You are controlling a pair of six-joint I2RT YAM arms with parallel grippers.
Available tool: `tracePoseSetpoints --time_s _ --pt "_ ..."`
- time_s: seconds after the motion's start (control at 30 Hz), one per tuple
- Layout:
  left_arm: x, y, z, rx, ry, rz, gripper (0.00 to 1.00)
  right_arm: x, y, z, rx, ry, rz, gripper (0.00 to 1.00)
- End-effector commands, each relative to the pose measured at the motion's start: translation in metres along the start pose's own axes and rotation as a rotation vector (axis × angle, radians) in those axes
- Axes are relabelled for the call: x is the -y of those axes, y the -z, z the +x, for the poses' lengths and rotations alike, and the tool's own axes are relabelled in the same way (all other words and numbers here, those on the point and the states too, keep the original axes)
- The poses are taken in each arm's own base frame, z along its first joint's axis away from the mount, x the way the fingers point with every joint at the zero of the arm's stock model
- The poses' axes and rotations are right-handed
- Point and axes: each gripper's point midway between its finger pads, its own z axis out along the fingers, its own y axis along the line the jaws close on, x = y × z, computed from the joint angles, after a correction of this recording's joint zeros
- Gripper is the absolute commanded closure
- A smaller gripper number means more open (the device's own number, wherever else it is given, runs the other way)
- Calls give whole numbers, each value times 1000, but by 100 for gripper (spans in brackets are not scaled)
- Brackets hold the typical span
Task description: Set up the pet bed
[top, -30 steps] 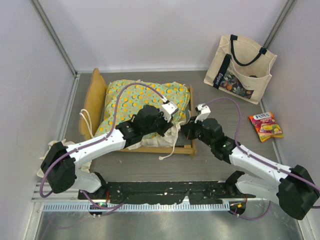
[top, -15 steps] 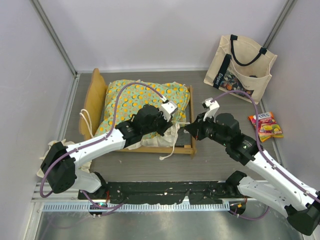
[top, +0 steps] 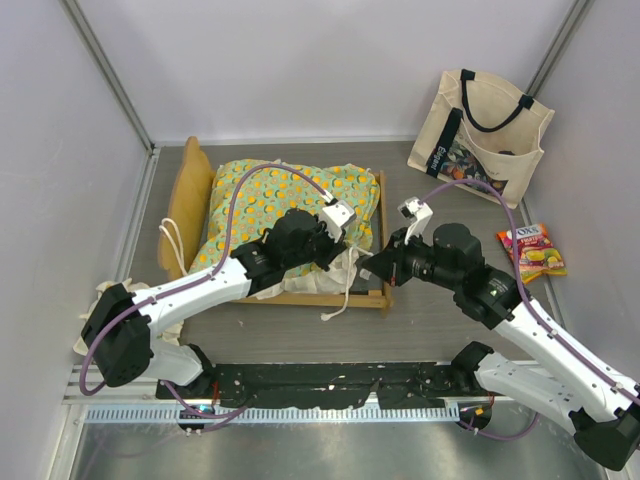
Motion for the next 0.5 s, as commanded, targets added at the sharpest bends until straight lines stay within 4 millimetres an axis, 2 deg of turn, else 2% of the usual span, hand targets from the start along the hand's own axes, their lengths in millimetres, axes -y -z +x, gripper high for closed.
tracePoseSetpoints --time_s 0.0,0.13,0.23,0.3,0.47 --pt "-6 6 -25 87 -3 -26 100 -36 8 -36 105 4 -142 99" --pt "-6 7 -25 84 -4 -27 100 -47 12 -42 132 -9 -191 99" --pt "-7 7 -24 82 -5 -29 100 -42 13 -45 146 0 -161 99" --pt "-6 6 -24 82 -5 -27 100 -26 7 -34 105 2 -93 99" --pt "-6 6 -21 75 -5 -23 100 -2 -11 -3 44 -9 -33 99"
